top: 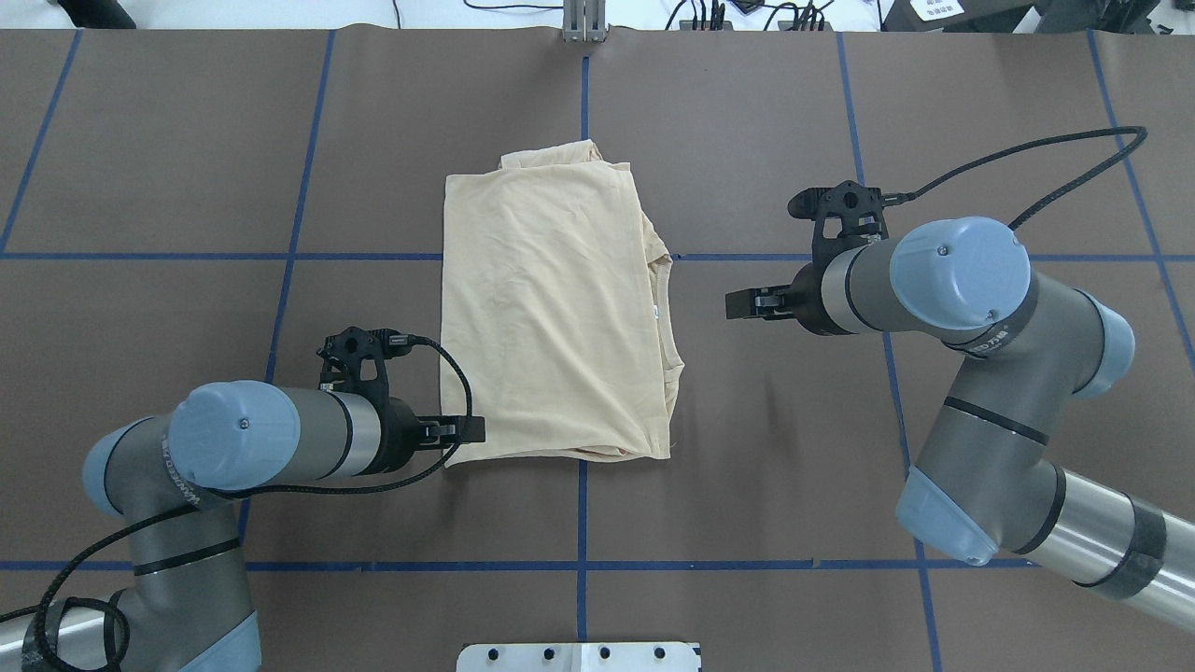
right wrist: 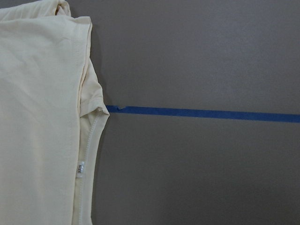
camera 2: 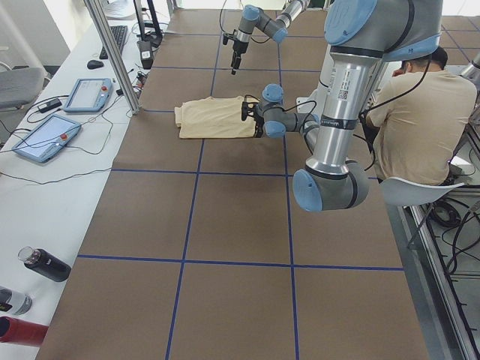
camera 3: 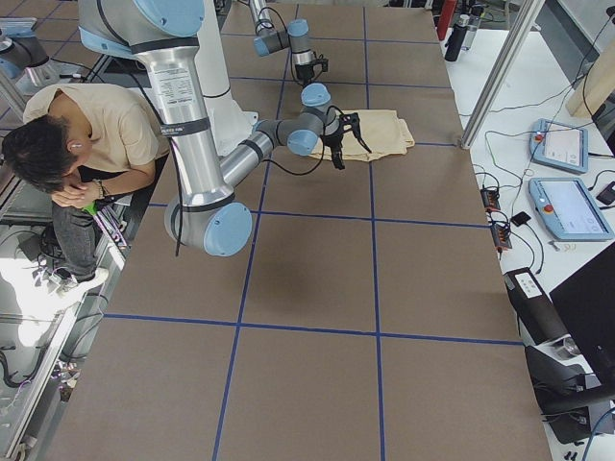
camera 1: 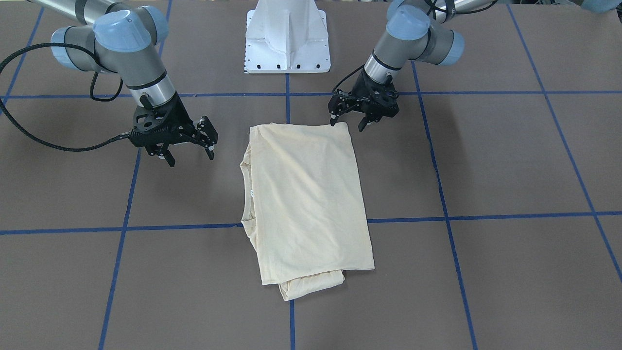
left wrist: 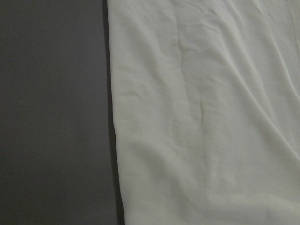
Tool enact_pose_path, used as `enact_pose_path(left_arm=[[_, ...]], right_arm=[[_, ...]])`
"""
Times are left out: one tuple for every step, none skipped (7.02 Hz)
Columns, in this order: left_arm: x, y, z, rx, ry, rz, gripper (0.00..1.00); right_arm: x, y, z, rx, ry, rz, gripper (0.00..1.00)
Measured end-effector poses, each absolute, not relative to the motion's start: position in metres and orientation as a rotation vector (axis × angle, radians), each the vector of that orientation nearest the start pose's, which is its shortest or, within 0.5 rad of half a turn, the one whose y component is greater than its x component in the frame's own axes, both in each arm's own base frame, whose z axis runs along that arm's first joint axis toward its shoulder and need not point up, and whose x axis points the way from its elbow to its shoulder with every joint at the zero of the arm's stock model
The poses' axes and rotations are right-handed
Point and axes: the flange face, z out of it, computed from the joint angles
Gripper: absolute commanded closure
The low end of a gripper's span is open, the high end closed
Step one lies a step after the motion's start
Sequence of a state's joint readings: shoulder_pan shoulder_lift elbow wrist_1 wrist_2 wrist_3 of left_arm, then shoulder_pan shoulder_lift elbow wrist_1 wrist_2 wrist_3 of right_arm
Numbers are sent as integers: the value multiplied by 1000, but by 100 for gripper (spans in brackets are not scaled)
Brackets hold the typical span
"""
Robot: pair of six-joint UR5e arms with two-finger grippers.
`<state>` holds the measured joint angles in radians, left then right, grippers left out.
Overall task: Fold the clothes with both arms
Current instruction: 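Move both grippers to the shirt's edge nearest the robot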
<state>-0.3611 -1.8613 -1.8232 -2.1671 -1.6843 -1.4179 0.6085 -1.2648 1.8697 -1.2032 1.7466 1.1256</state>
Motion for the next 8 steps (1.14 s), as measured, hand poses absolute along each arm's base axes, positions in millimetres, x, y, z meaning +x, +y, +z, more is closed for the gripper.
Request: enact_pose_path(left_arm=[[513,-318,320,184,1123,-124,29],[517,-315,320,179,1121,-123,29],[520,-314,321,175,1119,-120,29],[525,-313,323,171,1115,-117,29],[531,-312,325,167,1108,-114,30],[534,-312,326,166,1105,-113,45],[535,-313,326,165,1104,-113,71],[536,-313,325,165,1105,-113,95]], right_arm=[[-416,-431,317,348,-921,66,0],[-416,-431,317,348,-921,67,0],[-416,-431,317,348,-920,66,0],[-417,-431,317,348,-920,66,0],[-417,-431,317,348,-921,66,0],[-417,-431,317,348,-921,66,0],[-417,-431,316,348,-921,65,0],[-417,-431,316,349,-922,65,0]])
